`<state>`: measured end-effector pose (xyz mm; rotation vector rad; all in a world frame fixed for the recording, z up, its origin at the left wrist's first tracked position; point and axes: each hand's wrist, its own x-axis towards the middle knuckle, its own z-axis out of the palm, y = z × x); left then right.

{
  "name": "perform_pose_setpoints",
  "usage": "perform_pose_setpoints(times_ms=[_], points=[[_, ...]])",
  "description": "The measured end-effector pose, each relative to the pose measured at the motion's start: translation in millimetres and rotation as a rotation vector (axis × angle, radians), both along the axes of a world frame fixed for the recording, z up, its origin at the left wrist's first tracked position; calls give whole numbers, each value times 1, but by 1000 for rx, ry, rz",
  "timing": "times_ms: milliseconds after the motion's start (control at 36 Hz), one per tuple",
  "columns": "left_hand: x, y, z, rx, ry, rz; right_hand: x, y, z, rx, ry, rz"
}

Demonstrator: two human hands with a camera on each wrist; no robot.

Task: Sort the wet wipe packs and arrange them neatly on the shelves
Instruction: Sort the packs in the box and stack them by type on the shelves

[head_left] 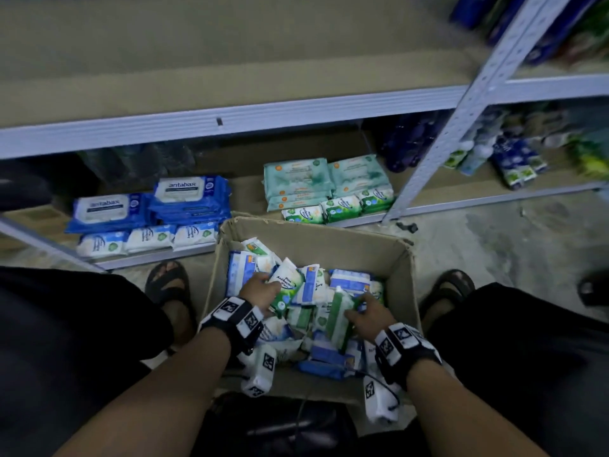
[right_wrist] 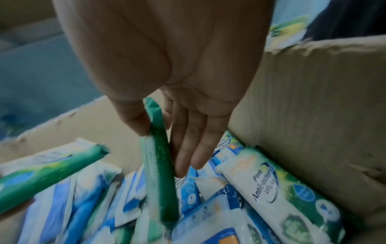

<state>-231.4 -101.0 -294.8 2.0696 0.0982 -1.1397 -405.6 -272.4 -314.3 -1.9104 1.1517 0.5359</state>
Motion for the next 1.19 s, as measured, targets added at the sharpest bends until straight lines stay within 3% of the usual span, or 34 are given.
perform_pose_setpoints(times_ms=[139, 222, 389, 583, 778, 1028, 1111, 1194], points=[[-8, -3, 18, -149, -7, -33, -6, -13, -13, 112, -102, -241], [-13, -10, 27, -223, -7, 70, -6, -13, -2, 85, -119, -316], [-20, -17, 36, -187, -170, -56, -10, -11, 5, -88, 34, -122], [-21, -22, 21, -155, -245, -178, -13, -10, -12, -109, 106, -16], [-9, -37, 18, -132, -379, -217, 6, -25, -3, -169, 19, 74], [55, -72, 33, 36, -730, -526, 43, -70, 39, -692, -395, 161], [76, -92, 39, 71, -860, -660, 51, -91, 37, -717, -391, 188], [96, -113, 41, 123, -918, -742, 55, -108, 30, -688, -275, 268]])
